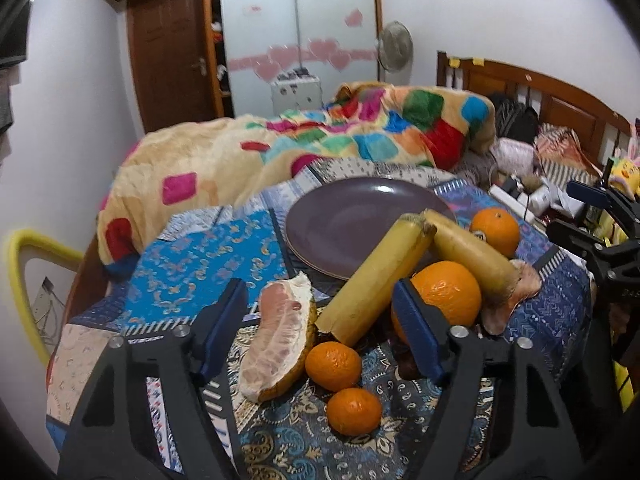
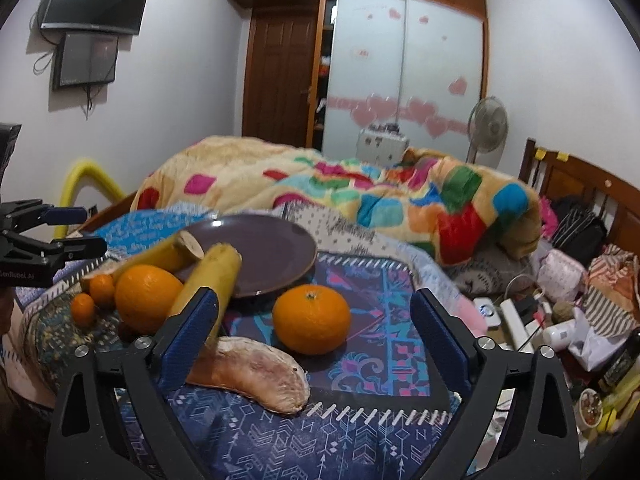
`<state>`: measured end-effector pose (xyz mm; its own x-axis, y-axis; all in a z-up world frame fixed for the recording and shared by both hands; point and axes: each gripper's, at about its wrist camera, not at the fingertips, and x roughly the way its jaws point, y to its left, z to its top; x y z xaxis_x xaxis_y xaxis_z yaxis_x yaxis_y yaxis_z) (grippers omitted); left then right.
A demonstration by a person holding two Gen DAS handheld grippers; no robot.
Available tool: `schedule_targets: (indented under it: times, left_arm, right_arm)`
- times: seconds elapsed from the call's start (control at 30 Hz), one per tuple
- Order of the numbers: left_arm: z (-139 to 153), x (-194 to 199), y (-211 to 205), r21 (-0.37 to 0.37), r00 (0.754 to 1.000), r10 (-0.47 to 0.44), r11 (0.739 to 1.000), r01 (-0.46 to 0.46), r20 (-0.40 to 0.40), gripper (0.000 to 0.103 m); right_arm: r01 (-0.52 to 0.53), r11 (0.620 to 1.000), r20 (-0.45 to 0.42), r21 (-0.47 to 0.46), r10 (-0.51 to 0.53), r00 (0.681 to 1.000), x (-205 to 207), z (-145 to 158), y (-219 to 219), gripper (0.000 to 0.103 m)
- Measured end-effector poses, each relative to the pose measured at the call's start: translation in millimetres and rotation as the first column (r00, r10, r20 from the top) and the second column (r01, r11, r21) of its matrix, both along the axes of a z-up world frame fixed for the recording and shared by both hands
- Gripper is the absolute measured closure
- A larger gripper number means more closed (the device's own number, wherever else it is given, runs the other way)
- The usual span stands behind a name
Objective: Organize fruits
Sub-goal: 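Move left tool toward the yellow stalk while right tool approaches the orange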
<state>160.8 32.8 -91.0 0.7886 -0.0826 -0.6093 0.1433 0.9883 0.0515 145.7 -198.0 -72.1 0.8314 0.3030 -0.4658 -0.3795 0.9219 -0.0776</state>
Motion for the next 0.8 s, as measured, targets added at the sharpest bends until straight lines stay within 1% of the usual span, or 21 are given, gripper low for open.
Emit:
schedule_targets:
  times: [0.07, 0.1, 0.13, 0.27, 0.43, 0.63, 0.8]
  left_arm:
    - [-4, 9, -3, 0.009, 0.999, -0.02, 1.0, 0.02, -0.027, 0.037]
    - [-5, 13, -4, 0.011, 0.999, -0.031, 0.999, 0.031, -0.038, 0.038]
    - [-6, 17, -4, 0.005, 0.997, -0.05, 0.999, 0.05, -0.053, 0.039]
    - [-11, 30, -4, -0.018, 0.987, -0.106, 0.994, 0.105, -0.118, 0.046]
    - [-17, 38, -2, -0.037, 0.971, -0.153, 0.988, 0.149, -0.182, 0.047]
    - [-18, 37, -5, -0.014, 0.967, -0.172, 0.985, 0.173, -0.189, 0.047]
    - [-15, 49, -13, 0.016, 0.964, -0.166, 0.985, 0.173, -0.209, 0.048]
  right_arm:
    - [-0.01, 1.0, -0.03, -0.001, 0.01, 1.0, 8, -4, 0, 0.009]
    - [-0.017, 1.0, -0.046, 0.002, 0.017, 0.999, 12, -6, -1, 0.012]
    - [-0.027, 1.0, -0.066, 0.007, 0.027, 0.997, 15, -7, -2, 0.014]
    - [-0.053, 0.998, -0.117, 0.015, 0.055, 0.992, 26, -12, -2, 0.017]
    - [-0.08, 0.997, -0.146, -0.012, 0.078, 0.986, 35, -16, 1, 0.019]
    - [-0.102, 0.995, -0.198, 0.0, 0.1, 0.975, 43, -23, -1, 0.019]
    - [-0.107, 0.994, -0.229, 0.002, 0.105, 0.968, 51, -28, 0, 0.019]
